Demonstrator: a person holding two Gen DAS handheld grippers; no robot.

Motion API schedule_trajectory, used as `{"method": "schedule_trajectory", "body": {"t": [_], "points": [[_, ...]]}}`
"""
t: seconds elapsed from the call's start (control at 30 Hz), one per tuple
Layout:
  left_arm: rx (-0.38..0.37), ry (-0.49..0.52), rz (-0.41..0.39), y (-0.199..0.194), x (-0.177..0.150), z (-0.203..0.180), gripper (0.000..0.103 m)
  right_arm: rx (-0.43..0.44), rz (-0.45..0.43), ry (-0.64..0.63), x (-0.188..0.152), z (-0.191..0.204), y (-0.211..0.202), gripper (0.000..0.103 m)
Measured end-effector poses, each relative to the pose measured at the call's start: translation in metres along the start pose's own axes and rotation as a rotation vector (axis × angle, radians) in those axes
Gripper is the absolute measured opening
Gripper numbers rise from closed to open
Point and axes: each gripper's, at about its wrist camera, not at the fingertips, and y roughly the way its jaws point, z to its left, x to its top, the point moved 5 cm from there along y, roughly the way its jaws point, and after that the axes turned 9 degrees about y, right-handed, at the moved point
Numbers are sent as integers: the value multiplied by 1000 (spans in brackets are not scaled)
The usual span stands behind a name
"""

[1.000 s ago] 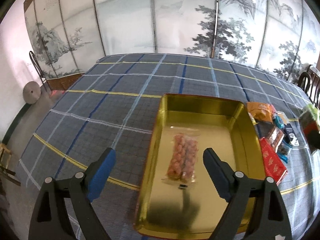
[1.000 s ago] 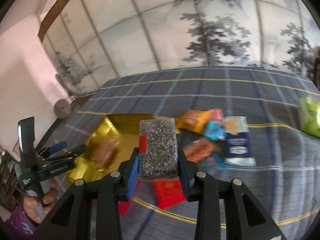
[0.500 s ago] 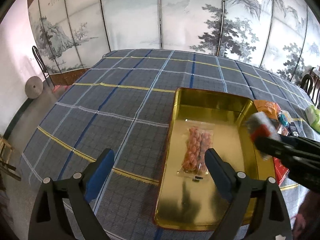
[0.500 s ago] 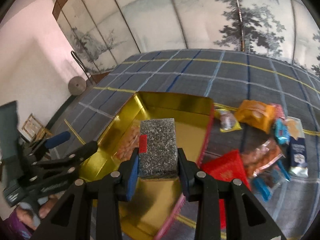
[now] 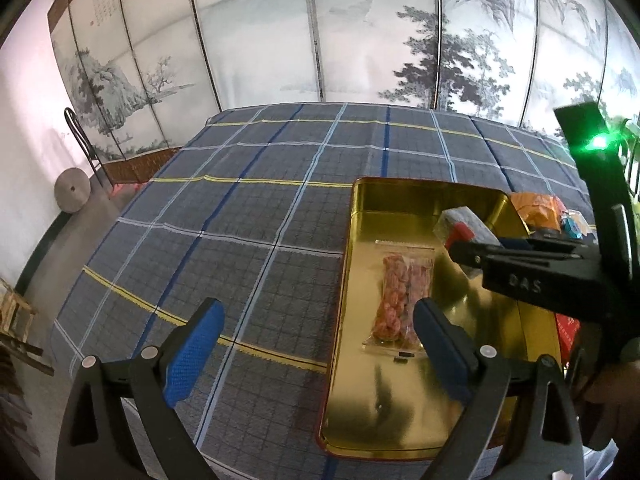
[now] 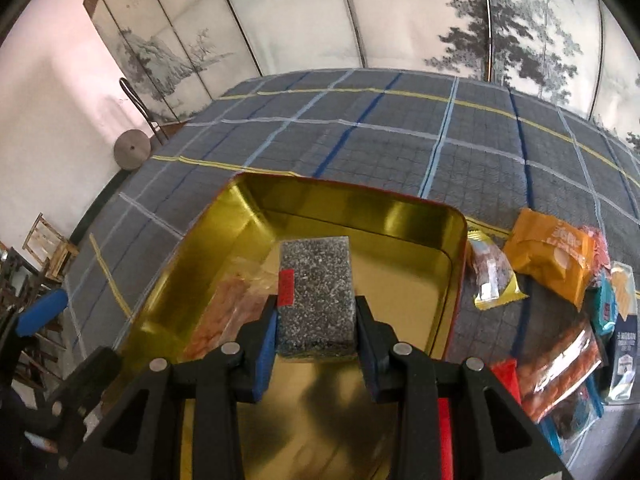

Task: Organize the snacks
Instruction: 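Carry the grey packet into the gold tray and open the right gripper, then grasp the yellow-wrapped snack beside the tray with the right gripper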

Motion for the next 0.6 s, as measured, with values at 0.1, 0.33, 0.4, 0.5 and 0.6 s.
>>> {"method": "schedule_trajectory", "body": {"t": [0.1,0.33,0.4,0.5,0.6], "points": [[0,3,3,2,0,-1,94,-6,-1,-9,4,1,3,37],[1,5,10,4,-1,-3,94,30,-41,9,8,1,-3,46],[2,6,12,4,-1,-3,94,39,-54,10,9,0,-7,46],[1,9,9,4,-2,-3,94,62,-107,21,6,-9,-26,46],[2,15,8,5,-3,-4,94,56,-165,53,-3,-36,-51,46]]}}
